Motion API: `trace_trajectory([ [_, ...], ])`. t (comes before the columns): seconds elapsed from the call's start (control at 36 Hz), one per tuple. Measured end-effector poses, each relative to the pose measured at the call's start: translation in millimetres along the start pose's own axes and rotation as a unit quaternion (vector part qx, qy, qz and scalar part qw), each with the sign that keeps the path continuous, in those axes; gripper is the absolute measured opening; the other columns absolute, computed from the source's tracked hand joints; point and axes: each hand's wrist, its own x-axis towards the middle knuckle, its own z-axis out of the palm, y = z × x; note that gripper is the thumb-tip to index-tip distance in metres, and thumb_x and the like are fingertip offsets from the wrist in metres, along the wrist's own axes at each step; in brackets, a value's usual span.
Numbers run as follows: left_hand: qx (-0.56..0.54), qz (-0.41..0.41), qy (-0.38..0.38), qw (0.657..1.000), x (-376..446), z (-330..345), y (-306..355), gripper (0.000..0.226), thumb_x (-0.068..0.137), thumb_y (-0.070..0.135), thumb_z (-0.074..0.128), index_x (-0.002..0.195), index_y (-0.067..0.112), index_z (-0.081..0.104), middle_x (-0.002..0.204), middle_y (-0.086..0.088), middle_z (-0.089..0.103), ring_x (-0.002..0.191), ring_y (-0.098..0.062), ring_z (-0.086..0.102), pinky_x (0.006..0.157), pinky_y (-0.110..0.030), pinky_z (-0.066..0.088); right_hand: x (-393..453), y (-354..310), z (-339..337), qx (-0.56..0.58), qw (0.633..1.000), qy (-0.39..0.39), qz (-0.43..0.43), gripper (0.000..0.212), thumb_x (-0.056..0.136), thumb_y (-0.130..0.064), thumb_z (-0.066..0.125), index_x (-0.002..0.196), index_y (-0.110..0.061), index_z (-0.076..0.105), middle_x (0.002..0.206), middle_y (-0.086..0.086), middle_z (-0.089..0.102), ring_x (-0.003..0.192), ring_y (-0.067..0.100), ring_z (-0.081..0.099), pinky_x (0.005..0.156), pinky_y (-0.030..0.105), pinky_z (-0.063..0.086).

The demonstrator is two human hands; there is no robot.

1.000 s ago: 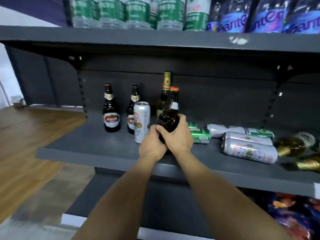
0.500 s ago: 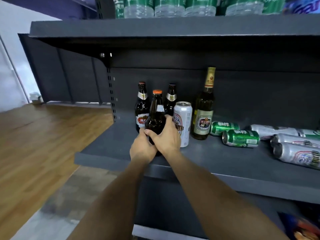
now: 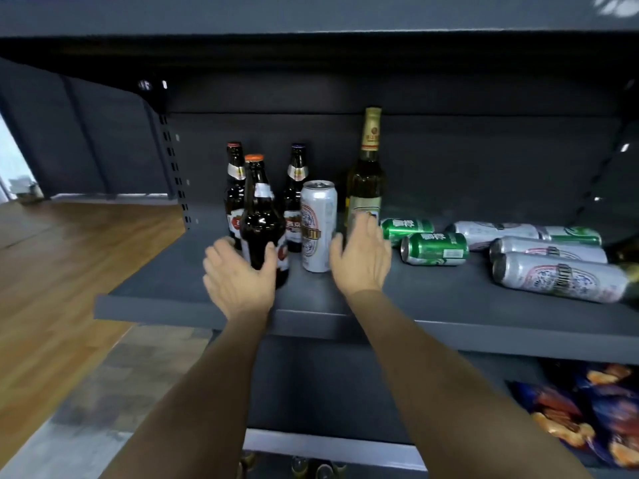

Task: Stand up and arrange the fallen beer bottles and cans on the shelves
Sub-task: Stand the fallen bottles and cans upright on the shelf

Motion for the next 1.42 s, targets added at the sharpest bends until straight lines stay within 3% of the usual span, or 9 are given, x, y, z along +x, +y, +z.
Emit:
trace_trajectory([
  [0.19,-0.023,0.115,-0.018,0.993,-49.8,29.8,74.3,0.040,0.085,0.042,0.045,0.098,0.005,0.053,0.094,-0.016,0.054,0.091,-0.035,0.052,0.074,-0.044,0.038,33.1,110.1,-56.5,-0.202,0.967,-0.147,0.056,0.048,0.091,-0.025,0.057,0.134,-0.013,0.039,0.134,0.009,0.046,0.126,0.029,0.042,0.100,0.041,0.034],
  [0.39,-0.023,0.107,-0.226,0.968,-94.0,84.4,138.1,0.031,0.097,0.037,0.050,0.114,0.012,0.050,0.113,-0.007,0.053,0.108,-0.026,0.051,0.083,-0.040,0.043,67.1,163.9,-75.9,-0.275,0.921,-0.274,-0.023,0.071,0.091,-0.020,0.054,0.151,-0.011,0.018,0.153,0.007,0.029,0.142,0.029,0.024,0.117,0.046,0.019],
  [0.61,0.000,0.070,-0.337,0.939,-95.8,131.1,162.3,0.044,0.099,0.041,0.046,0.132,0.012,0.043,0.134,-0.010,0.049,0.124,-0.029,0.043,0.099,-0.042,0.040,88.0,178.8,-51.3,-0.280,0.899,-0.323,-0.099,0.081,0.092,-0.025,0.054,0.155,-0.014,0.003,0.162,0.007,0.010,0.149,0.027,0.006,0.120,0.046,0.005],
  [0.83,-0.061,0.012,-0.360,0.931,-87.0,152.7,157.4,0.056,0.095,0.048,0.051,0.137,0.012,0.040,0.139,-0.010,0.047,0.126,-0.029,0.047,0.103,-0.044,0.040,89.6,186.9,-37.3,-0.299,0.905,-0.245,-0.177,0.054,0.090,-0.028,0.057,0.139,-0.021,0.034,0.138,0.003,0.045,0.126,0.026,0.038,0.099,0.040,0.030],
  [0.94,-0.162,-0.035,-0.346,0.924,-87.4,151.6,161.1,0.067,0.084,0.048,0.068,0.135,0.015,0.040,0.111,0.003,0.060,0.109,-0.018,0.056,0.092,-0.029,0.042,87.9,182.3,-42.2,-0.200,0.952,-0.199,-0.120,0.050,0.088,-0.034,0.056,0.133,-0.021,0.038,0.132,0.001,0.048,0.119,0.027,0.042,0.092,0.040,0.035],
  [1.03,-0.244,-0.099,-0.326,0.908,-87.0,150.3,168.6,0.077,0.081,0.051,0.070,0.141,0.017,0.035,0.103,0.005,0.061,0.103,-0.014,0.059,0.090,-0.028,0.043,87.7,174.0,-44.8,-0.010,0.985,-0.174,-0.017,0.045,0.087,-0.030,0.060,0.126,-0.017,0.042,0.124,0.005,0.053,0.114,0.029,0.049,0.086,0.039,0.042],
  [1.19,-0.338,-0.166,-0.286,0.881,-80.9,151.3,173.7,0.056,0.078,0.039,0.078,0.123,0.019,0.053,0.099,0.008,0.068,0.099,-0.012,0.066,0.096,-0.031,0.050,75.1,156.2,-42.0,0.163,0.968,-0.180,0.064,0.038,0.087,-0.017,0.063,0.121,-0.009,0.046,0.116,0.011,0.063,0.106,0.032,0.058,0.073,0.028,0.036],
  [1.31,-0.303,-0.148,-0.250,0.908,-70.4,145.3,165.3,0.040,0.075,0.036,0.080,0.110,0.028,0.062,0.092,0.015,0.065,0.100,-0.012,0.063,0.097,-0.032,0.049,66.5,149.0,-31.6,0.222,0.952,-0.197,0.076,0.038,0.085,-0.011,0.062,0.120,-0.007,0.046,0.118,0.009,0.061,0.109,0.028,0.057,0.077,0.026,0.037],
  [1.42,-0.278,-0.122,-0.230,0.925,-64.2,136.8,156.1,0.053,0.070,0.046,0.081,0.118,0.027,0.067,0.101,0.008,0.072,0.101,-0.012,0.066,0.097,-0.035,0.051,70.1,144.0,-31.1,0.238,0.937,-0.247,0.072,0.045,0.084,-0.014,0.066,0.123,-0.009,0.044,0.119,0.005,0.058,0.110,0.023,0.055,0.084,0.030,0.043],
])
